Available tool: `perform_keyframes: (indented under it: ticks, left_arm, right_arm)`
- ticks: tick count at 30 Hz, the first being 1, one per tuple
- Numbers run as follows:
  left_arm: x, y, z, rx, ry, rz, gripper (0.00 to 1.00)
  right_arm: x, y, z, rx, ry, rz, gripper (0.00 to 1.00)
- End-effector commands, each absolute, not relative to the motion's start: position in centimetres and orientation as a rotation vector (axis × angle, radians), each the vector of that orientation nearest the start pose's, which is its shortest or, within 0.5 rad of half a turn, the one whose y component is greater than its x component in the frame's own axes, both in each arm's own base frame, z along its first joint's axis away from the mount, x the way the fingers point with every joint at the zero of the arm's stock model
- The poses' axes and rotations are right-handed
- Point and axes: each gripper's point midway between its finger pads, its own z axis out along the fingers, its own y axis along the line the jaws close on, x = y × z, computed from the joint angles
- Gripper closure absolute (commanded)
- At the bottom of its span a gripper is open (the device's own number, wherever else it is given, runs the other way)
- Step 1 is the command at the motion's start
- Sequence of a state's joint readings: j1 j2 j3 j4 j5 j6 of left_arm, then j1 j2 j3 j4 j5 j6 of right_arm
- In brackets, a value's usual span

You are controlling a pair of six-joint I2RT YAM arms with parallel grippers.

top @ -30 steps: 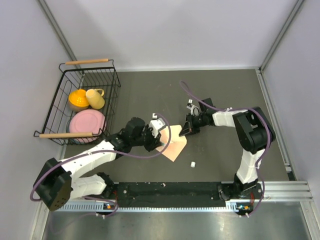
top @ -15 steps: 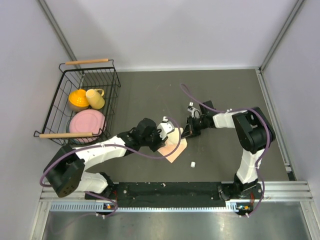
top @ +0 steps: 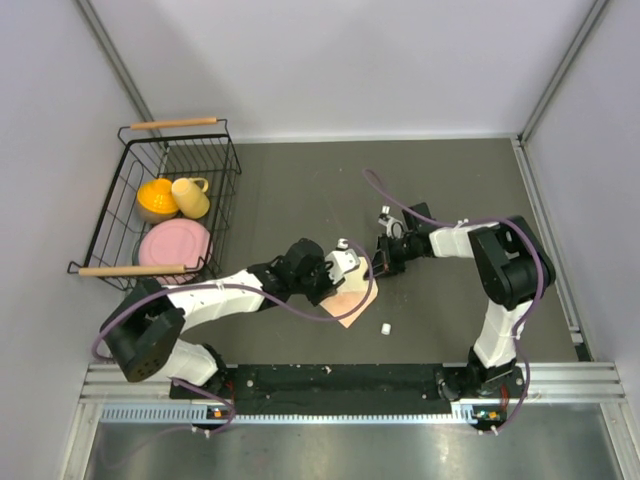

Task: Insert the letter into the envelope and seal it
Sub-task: Paint the envelope at the center of the board.

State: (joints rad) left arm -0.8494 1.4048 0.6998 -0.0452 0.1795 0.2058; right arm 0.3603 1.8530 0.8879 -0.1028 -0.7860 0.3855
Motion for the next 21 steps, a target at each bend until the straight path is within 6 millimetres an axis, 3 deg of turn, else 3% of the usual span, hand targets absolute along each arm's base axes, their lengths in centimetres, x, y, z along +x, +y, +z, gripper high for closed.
perform_keyframes:
  ticks: [1,8,12,21]
  left_arm:
    - [23.4,-30.1,7.6,1.265,1.913,-0.496,1.0]
    - [21.9,-31.0,6.7,1.378,1.946,-0.466,1.0]
    - [22.1,-30.2,7.1,1.383,1.981,-0.413,1.0]
    - [22.7,-27.7,5.4,1.423,2.059,-0.242,1.0]
  right_arm:
    - [26.8,24.2,2.2,-0.28,2.656,1.278,1.0]
    - [26.7,24.0,2.0,-0.262,2.663,1.259,1.0]
    - [26.8,23.6,1.9,-0.25,2.663,1.248,1.0]
    - [26.7,23.5,2.2,-0.264,2.653,1.253,1.0]
